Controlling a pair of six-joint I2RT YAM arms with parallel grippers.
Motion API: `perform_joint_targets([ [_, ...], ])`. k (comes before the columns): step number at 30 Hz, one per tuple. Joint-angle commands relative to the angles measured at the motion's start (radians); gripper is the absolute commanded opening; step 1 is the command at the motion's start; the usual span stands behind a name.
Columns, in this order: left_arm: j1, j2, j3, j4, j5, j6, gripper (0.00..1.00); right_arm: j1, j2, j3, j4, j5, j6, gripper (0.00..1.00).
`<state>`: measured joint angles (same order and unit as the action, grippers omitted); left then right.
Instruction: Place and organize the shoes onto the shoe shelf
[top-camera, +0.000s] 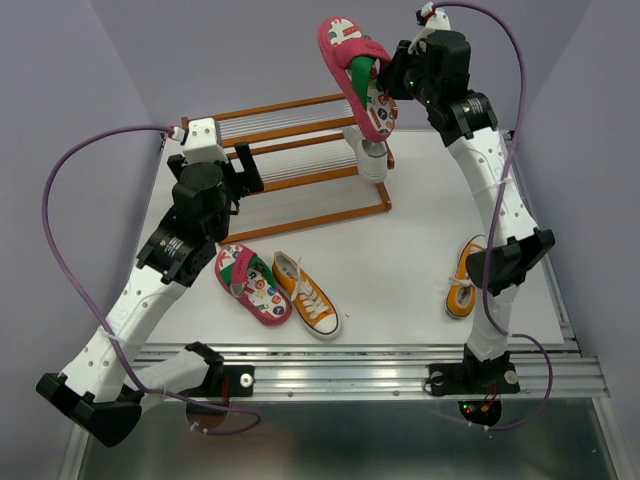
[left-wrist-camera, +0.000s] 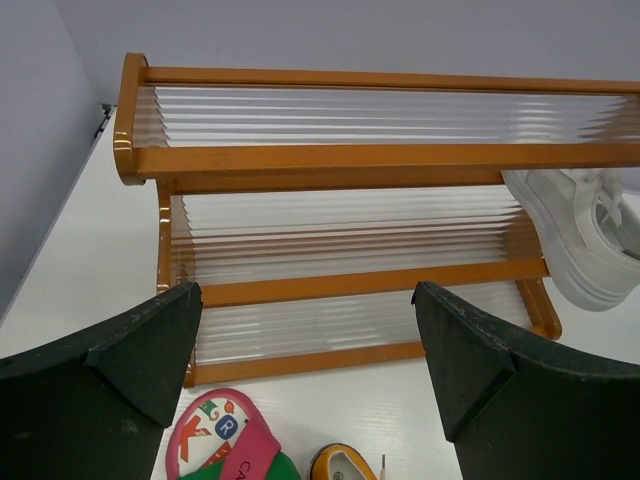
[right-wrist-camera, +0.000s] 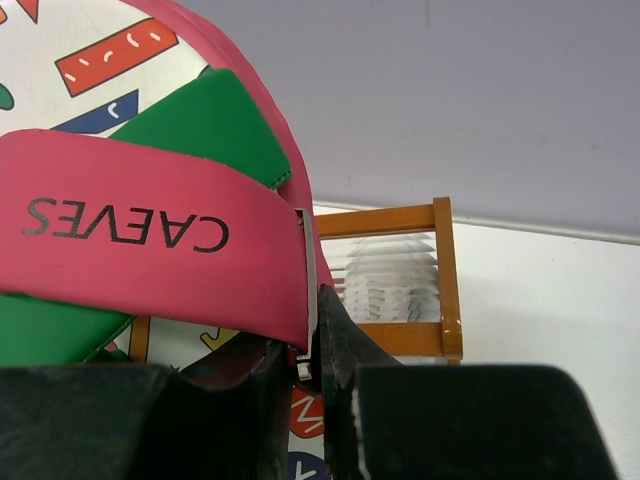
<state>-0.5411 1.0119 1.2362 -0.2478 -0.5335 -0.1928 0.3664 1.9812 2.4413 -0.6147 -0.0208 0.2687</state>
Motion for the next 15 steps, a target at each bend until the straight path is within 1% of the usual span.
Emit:
perform_joint_targets([
  [1,0.003,-0.018,-0.004,0.019,-0.022,-0.005,0.99,0.029,-0.002,0.015,0.173,0.07,0.047,0.01],
  [7,0.003,-0.021,-0.004,0.015,-0.036,-0.002,0.99,0.095,0.007,-0.017,0.211,0.142,0.101,0.01],
  [9,0.003,-0.022,-0.004,0.012,-0.057,0.003,0.99,0.138,0.011,-0.025,0.224,0.188,0.112,0.01],
  [15,0.003,-0.035,-0.007,-0.001,-0.092,0.016,0.99,0.209,0.06,0.027,0.257,0.229,0.141,0.01],
])
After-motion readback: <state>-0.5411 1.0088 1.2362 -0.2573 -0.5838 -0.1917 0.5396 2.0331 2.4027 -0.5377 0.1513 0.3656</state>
